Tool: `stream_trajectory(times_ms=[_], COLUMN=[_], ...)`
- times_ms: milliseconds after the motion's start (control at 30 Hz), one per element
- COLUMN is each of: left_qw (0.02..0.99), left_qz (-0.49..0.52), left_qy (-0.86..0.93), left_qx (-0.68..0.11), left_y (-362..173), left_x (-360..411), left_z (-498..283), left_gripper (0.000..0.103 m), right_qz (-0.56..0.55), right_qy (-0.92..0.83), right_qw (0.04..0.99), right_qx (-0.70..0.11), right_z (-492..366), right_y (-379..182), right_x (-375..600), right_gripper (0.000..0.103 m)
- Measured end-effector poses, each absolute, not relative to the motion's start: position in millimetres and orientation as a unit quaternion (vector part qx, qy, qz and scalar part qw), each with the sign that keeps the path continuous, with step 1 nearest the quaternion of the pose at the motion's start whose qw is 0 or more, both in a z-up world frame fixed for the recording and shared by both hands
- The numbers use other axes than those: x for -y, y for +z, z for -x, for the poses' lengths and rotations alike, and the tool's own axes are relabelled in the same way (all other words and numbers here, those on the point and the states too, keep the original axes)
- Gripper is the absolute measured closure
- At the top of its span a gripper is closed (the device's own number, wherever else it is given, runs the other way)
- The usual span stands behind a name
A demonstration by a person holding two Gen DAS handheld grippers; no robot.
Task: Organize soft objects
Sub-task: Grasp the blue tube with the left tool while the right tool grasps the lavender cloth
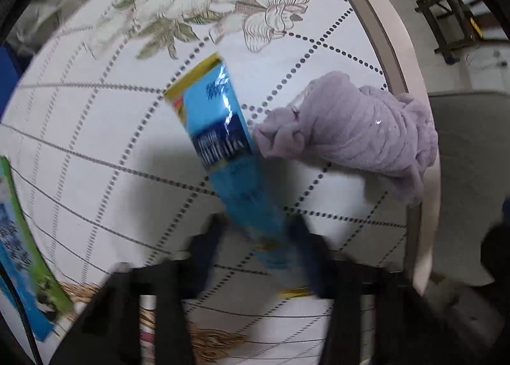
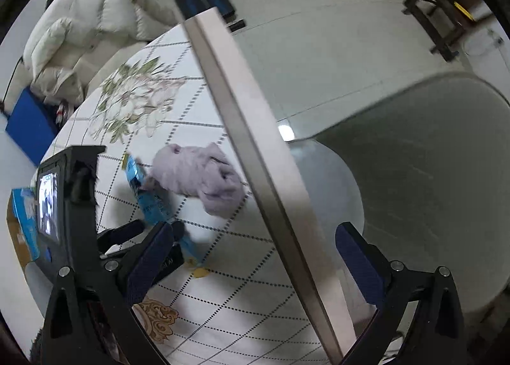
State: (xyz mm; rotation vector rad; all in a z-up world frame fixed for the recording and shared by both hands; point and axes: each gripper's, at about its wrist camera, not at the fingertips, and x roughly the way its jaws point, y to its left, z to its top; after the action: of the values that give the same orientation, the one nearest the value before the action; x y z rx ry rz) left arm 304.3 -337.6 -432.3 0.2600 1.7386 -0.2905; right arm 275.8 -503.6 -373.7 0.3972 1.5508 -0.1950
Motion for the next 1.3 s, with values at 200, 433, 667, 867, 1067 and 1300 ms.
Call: stream_trajectory(times_ms=[200,433,667,867,1067,1300], left_qw=[0.642,0.657,0.695,0.733,0.712,0.593], left_qz=[-0.114,-0.080,-0.043,-0.012,0.010,-0.165], left_qy=[-0.117,-0.106,-0.115,-0.111,-0.146,-0.176], left_qx=[-0.749,-0.742,-0.708,-0.671,-0.687,-0.769], left_y=[-420,-398,-339,-279,-288,-389], left_x=[292,242,200,156,124,157], left_z=[-296,-282,-272,-289,-305,-283], left_gripper=[0.087,0.088,0.088,0.096,0.093,0.078], right_qz=[-0.064,0.075,0.119,-0.014,-0.019,-0.012], right_qy=[-0.012,0.053,0.037,0.037,0.073,0.063], right_qw=[0.685,0.638,0.624,0.656,0.683,0.674], right_qx=[-0.726,-0.765,-0.772,-0.753,-0.726,-0.736], right_z=[-312,-338,-340,-326,-304,-274], right_y=[-385,-430,-454,-410,-354,-366], right_x=[466,413,383,363,301,284], right_gripper=[0.000,0.018,0.077,0.084,0.084,0.084])
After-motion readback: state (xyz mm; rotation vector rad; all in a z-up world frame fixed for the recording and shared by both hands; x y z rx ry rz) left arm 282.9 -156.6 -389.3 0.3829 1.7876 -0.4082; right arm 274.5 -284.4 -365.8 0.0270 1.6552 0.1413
